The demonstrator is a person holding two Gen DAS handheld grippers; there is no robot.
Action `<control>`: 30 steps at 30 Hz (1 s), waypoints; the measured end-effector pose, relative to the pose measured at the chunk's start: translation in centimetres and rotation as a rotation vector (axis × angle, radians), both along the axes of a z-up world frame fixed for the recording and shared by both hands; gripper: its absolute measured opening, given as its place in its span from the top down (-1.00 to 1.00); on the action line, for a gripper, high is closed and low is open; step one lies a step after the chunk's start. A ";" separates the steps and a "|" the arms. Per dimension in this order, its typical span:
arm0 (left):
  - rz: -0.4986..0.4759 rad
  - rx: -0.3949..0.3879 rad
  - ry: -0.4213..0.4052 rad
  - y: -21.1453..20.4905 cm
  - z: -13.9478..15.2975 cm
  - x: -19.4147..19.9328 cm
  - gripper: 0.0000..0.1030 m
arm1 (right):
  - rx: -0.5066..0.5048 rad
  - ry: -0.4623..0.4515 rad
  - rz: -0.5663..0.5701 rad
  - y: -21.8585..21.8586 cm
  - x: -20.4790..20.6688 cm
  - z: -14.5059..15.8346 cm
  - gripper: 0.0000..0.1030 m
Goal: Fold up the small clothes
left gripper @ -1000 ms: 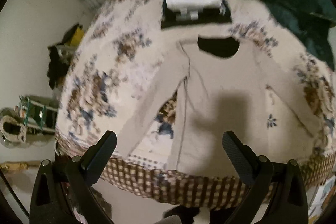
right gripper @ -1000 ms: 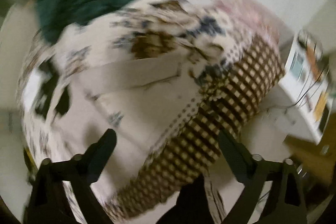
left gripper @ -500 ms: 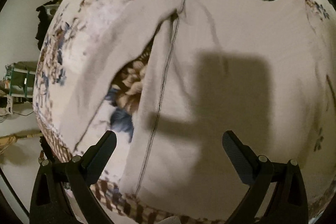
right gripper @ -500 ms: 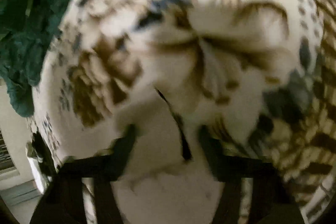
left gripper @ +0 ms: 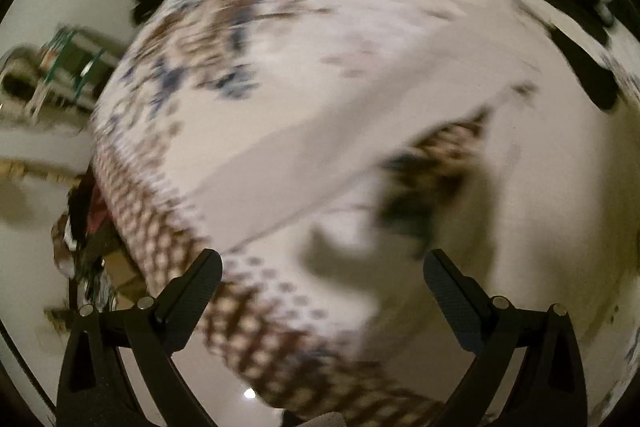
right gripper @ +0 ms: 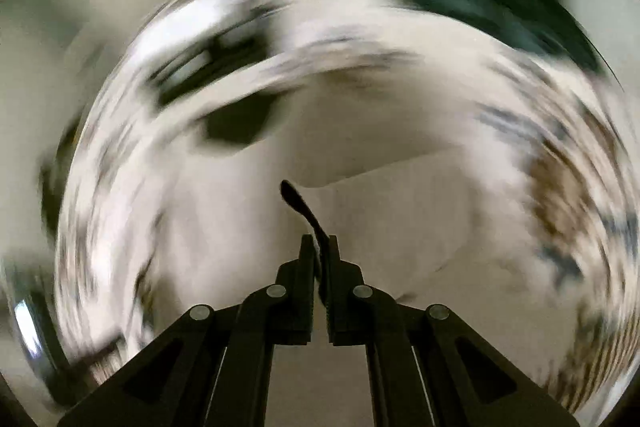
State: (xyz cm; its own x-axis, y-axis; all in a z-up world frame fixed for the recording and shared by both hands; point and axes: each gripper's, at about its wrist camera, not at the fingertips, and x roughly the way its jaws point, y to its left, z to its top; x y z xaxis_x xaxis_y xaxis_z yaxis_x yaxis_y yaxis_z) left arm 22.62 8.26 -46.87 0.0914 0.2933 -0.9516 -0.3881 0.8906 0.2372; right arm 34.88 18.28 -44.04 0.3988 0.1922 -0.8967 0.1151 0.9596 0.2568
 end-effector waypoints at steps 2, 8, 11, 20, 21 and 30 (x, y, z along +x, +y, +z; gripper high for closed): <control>0.048 0.018 -0.011 2.9 0.2 -1.3 -1.00 | -0.085 0.000 0.215 8.2 -0.4 -1.0 0.92; 0.140 0.046 0.037 9.3 -2.0 -4.9 -1.00 | -0.336 0.143 0.636 24.7 -5.0 -9.9 0.92; 0.170 0.043 0.050 11.3 -2.9 -6.5 -1.00 | -0.400 0.193 0.699 27.4 -7.0 -12.3 0.92; 0.338 -0.088 0.042 15.5 -4.6 -9.2 -1.00 | -0.429 0.271 0.739 27.5 -7.5 -14.4 0.92; 0.363 -0.116 0.033 16.0 -4.7 -9.4 -1.00 | -0.433 0.273 0.752 27.6 -7.6 -14.5 0.92; 0.666 -0.679 -0.157 20.1 -10.8 -9.1 -0.94 | -0.201 0.411 0.499 22.3 -5.1 -15.9 -0.07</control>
